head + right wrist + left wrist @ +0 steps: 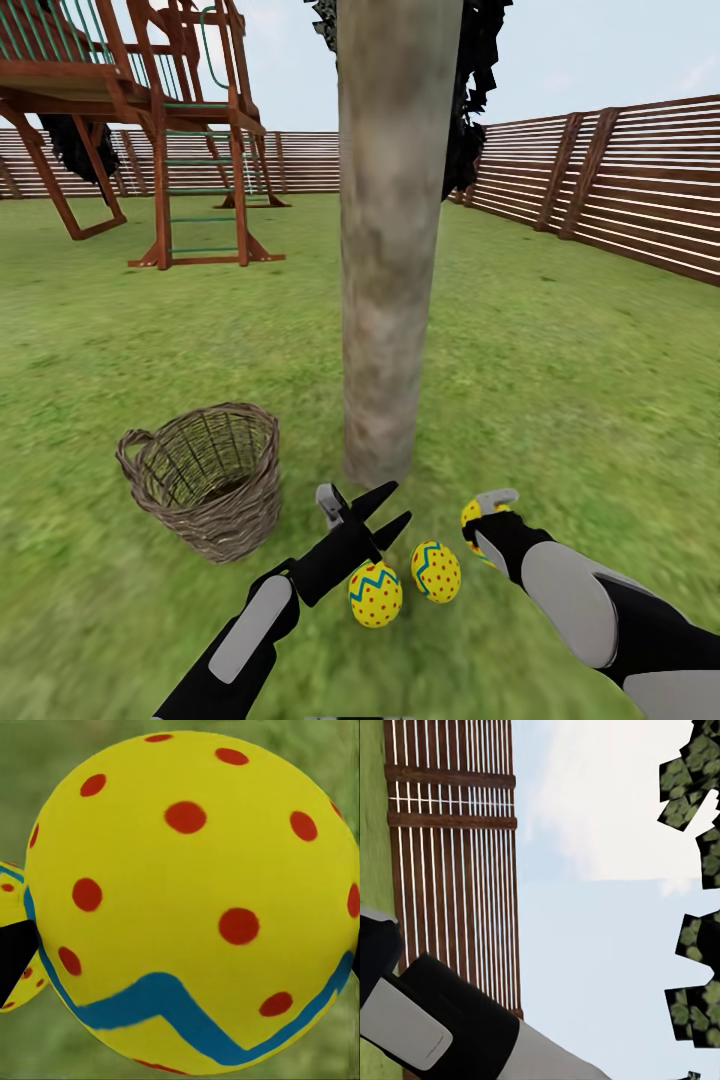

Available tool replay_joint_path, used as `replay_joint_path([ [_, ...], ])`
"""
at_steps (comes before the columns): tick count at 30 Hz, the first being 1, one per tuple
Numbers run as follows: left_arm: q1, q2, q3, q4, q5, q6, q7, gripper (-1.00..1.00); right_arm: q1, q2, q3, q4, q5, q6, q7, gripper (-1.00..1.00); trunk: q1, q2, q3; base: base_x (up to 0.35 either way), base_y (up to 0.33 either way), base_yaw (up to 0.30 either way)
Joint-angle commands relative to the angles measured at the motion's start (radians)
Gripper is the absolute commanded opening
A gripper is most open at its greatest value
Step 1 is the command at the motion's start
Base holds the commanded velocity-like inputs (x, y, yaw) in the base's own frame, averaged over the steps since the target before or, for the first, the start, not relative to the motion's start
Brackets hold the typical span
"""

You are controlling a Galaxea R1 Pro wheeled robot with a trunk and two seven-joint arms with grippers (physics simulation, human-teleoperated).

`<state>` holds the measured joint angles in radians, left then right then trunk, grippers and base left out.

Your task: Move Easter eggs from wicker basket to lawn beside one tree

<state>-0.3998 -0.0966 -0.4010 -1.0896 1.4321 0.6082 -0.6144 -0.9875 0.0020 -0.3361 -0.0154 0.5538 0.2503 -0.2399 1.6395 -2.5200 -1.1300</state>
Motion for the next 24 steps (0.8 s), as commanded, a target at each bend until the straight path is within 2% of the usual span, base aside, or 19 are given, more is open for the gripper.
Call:
replay_joint_path([
  [1, -0.001, 0.000, -0.001, 0.001, 0.008, 0.007, 0.000, 1.00, 0.000, 0.000, -0.008, -0.002, 0.006, 0.003, -0.006, -1.00, 0.000, 0.000, -0.001, 0.000, -0.007, 0.000],
  [4, -0.001, 0.000, -0.001, 0.001, 0.007, 0.007, 0.001, 1.00, 0.000, 0.000, -0.008, -0.002, 0.006, 0.001, -0.031, -1.00, 0.000, -0.001, -0.005, 0.000, -0.001, 0.000],
  [24, -0.001, 0.000, -0.002, -0.001, 0.007, 0.001, 0.002, 1.00, 0.001, -0.002, -0.008, 0.002, 0.006, -0.057, -0.033, -1.00, 0.009, -0.005, -0.082, 0.000, 0.000, 0.000],
])
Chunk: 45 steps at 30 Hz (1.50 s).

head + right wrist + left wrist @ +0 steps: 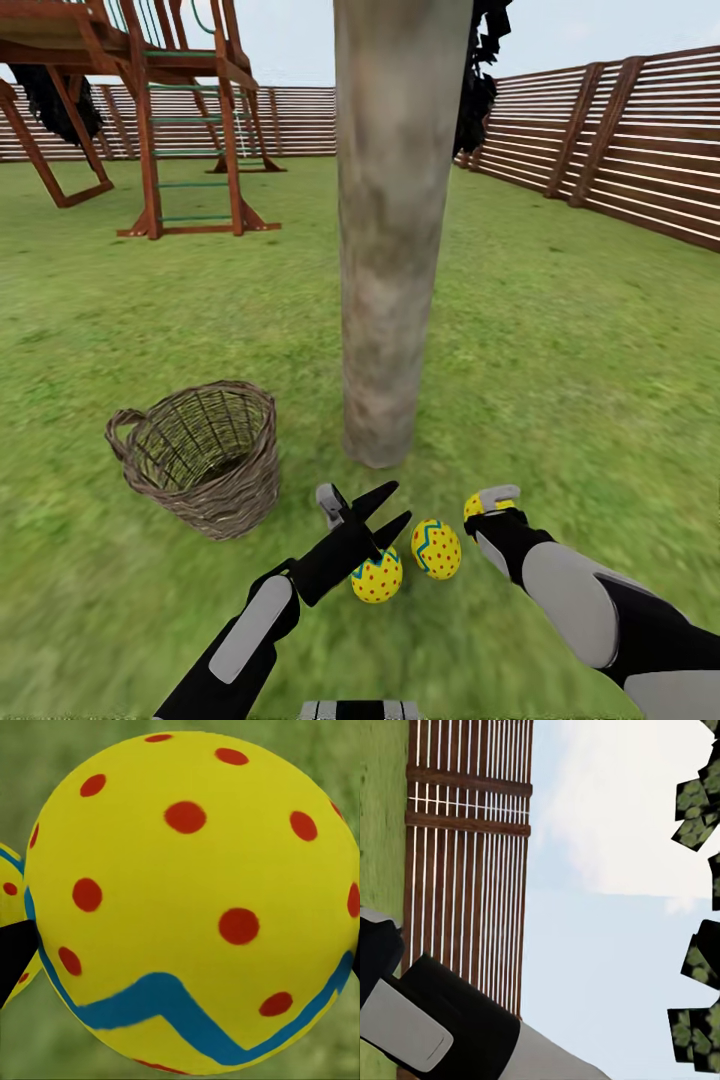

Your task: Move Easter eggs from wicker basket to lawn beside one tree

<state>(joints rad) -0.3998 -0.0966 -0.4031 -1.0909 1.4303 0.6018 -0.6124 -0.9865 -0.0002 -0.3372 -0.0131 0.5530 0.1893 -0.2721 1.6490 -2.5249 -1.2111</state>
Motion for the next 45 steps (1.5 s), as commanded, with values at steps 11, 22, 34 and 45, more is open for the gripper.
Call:
replay_joint_path([
  [11, -0.001, 0.000, 0.000, 0.001, 0.010, 0.007, -0.007, 1.00, 0.000, -0.001, -0.006, -0.004, 0.007, 0.004, -0.001, -1.00, 0.003, -0.002, -0.032, 0.000, 0.000, 0.000],
  [22, -0.001, 0.000, 0.000, 0.005, 0.010, 0.006, 0.000, 1.00, 0.000, 0.000, -0.006, -0.003, 0.007, 0.004, -0.001, -1.00, 0.003, -0.002, -0.032, 0.146, -0.130, 0.000],
  [34, -0.001, 0.000, 0.000, 0.004, 0.009, 0.006, 0.000, 1.00, 0.016, 0.002, -0.006, -0.001, 0.007, -0.145, 0.003, -1.00, 0.007, -0.004, -0.063, 0.001, -0.001, 0.000],
  [45, -0.001, 0.000, 0.000, 0.004, 0.009, 0.006, 0.000, 1.00, 0.022, 0.002, -0.006, 0.002, 0.007, -0.190, 0.010, -1.00, 0.012, -0.007, -0.105, 0.000, 0.000, 0.000],
])
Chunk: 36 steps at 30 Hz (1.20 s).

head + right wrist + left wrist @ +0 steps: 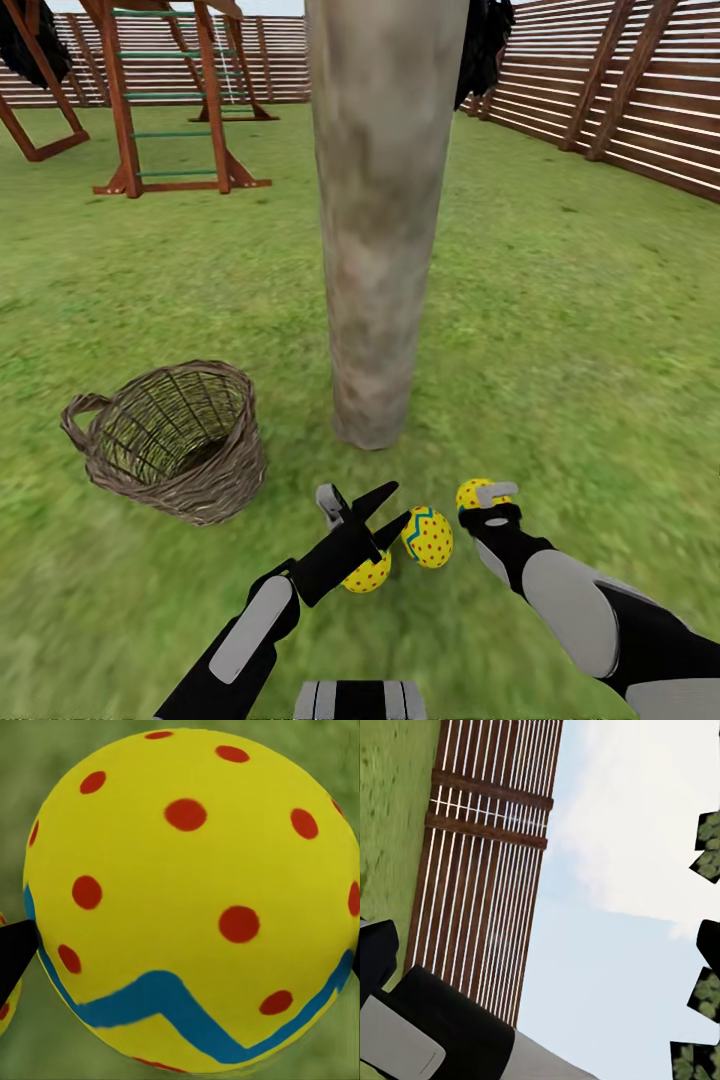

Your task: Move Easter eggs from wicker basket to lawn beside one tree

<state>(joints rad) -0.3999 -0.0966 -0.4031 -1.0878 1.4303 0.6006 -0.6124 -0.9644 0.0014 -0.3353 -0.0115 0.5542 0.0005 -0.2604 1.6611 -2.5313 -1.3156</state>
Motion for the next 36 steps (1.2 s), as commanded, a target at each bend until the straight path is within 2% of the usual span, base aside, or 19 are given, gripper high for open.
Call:
replay_joint_path([
  [1, -0.001, 0.000, 0.000, 0.001, 0.009, 0.007, 0.000, 1.00, -0.001, 0.000, -0.008, 0.001, 0.006, -0.004, -0.002, -1.00, 0.000, -0.001, -0.005, 0.000, 0.000, 0.000],
  [16, -0.001, 0.000, 0.000, 0.000, 0.009, 0.007, 0.001, 1.00, 0.012, 0.000, -0.008, -0.005, 0.006, -0.027, -0.008, -1.00, 0.007, -0.004, -0.063, 0.000, 0.000, 0.000],
  [33, -0.001, 0.000, 0.000, 0.001, 0.010, 0.007, -0.005, 1.00, 0.013, -0.001, -0.008, -0.005, 0.006, -0.028, -0.010, -1.00, 0.007, -0.004, -0.063, 0.075, -0.043, 0.000],
  [36, -0.001, 0.000, 0.000, 0.000, 0.010, 0.007, -0.003, 1.00, 0.013, -0.001, -0.008, -0.005, 0.006, -0.028, -0.010, -1.00, 0.008, -0.005, -0.074, 0.000, 0.000, 0.000],
])
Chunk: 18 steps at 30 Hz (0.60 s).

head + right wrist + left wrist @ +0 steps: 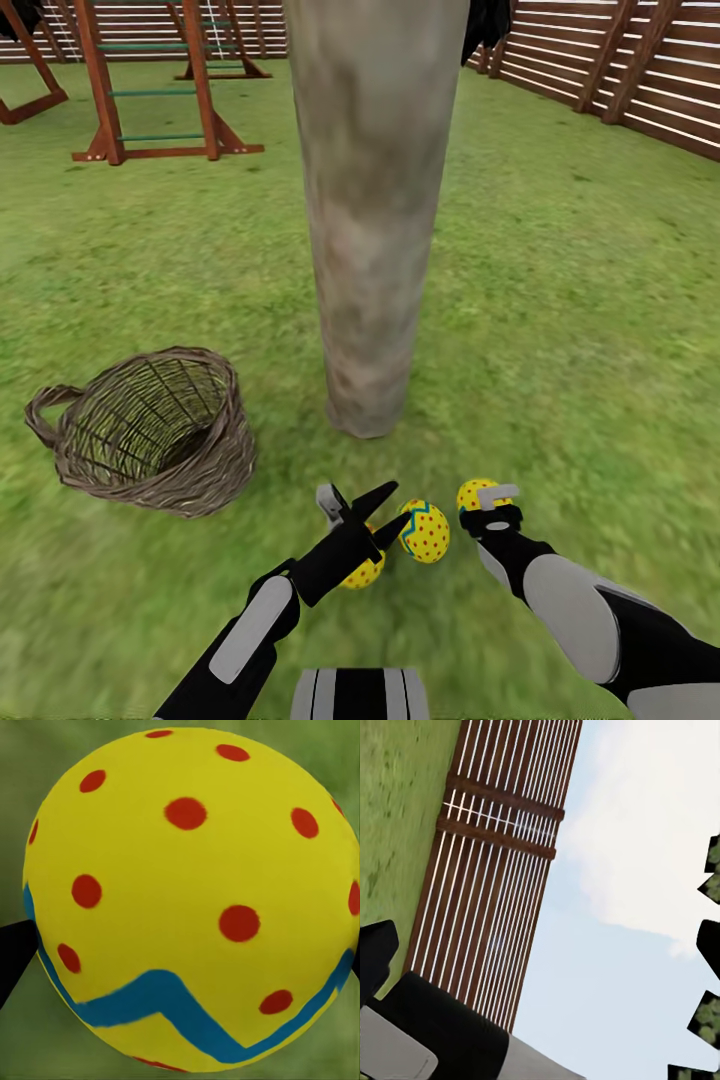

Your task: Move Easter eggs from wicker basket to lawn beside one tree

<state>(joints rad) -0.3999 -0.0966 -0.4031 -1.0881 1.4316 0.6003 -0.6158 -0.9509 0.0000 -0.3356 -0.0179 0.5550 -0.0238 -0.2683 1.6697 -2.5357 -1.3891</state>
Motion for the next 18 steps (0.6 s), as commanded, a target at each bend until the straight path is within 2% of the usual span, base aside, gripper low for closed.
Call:
replay_joint_path([
  [1, 0.000, 0.000, -0.001, 0.000, 0.008, 0.007, 0.002, 1.00, 0.000, 0.001, -0.008, 0.002, 0.005, -0.004, -0.002, -1.00, 0.000, -0.001, -0.005, 0.000, 0.000, 0.000],
  [7, 0.000, 0.000, -0.002, 0.000, 0.007, 0.007, 0.002, 1.00, 0.000, 0.002, -0.008, 0.003, 0.005, -0.004, -0.002, -1.00, 0.003, -0.002, -0.028, 0.000, 0.000, 0.000],
  [13, 0.000, 0.000, -0.001, 0.002, 0.008, 0.007, 0.002, 1.00, 0.000, 0.002, -0.008, 0.003, 0.005, -0.004, -0.002, -1.00, 0.003, -0.002, -0.028, 0.012, -0.005, 0.000],
  [18, 0.000, 0.000, 0.000, 0.002, 0.009, 0.007, 0.004, 1.00, 0.000, 0.002, -0.008, 0.003, 0.005, -0.004, -0.002, -1.00, 0.003, -0.002, -0.028, 0.273, -0.087, 0.000],
])
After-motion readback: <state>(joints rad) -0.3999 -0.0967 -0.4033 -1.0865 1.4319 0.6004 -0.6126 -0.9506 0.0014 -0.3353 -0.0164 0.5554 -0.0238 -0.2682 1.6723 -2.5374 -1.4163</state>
